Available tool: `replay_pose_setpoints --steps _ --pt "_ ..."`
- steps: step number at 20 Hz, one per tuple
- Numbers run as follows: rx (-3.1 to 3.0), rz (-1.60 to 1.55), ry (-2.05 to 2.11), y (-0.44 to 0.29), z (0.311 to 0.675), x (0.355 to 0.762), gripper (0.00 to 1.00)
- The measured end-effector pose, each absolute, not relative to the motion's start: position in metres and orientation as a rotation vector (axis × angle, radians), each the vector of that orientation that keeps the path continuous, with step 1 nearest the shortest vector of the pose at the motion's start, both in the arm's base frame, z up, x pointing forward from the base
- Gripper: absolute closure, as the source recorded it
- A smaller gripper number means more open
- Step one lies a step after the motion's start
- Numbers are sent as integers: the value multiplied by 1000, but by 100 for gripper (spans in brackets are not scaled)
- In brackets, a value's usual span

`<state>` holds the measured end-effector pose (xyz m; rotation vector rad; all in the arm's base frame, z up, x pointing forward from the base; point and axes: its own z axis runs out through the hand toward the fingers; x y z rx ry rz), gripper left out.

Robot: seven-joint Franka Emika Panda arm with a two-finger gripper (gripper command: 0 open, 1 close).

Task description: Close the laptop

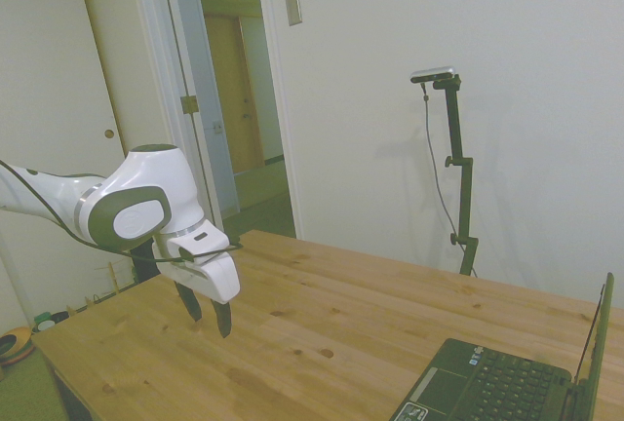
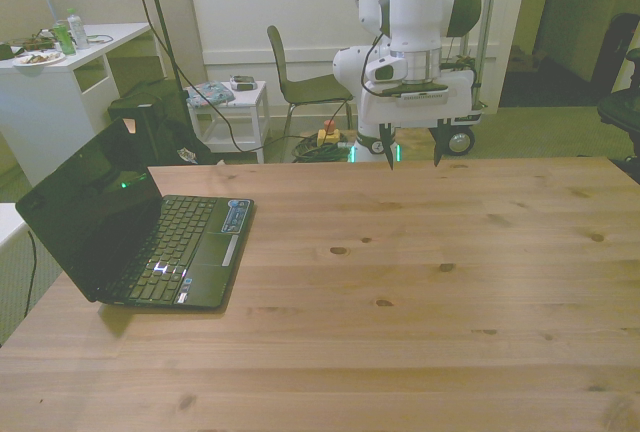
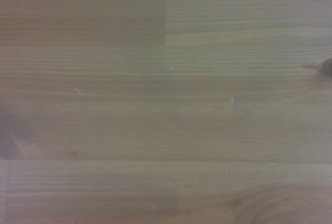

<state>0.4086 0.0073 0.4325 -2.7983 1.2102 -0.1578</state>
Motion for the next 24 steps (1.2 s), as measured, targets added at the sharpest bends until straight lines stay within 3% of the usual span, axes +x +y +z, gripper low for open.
replay_pose_setpoints --steps 3,9,17,24 --pt "-2821 -184 1218 0 435 410 0" --pt "-2729 -299 1416 -81 487 416 0" --pt "-2529 -391 1666 -232 556 385 0" --pt "-2426 -408 1783 -361 581 408 0"
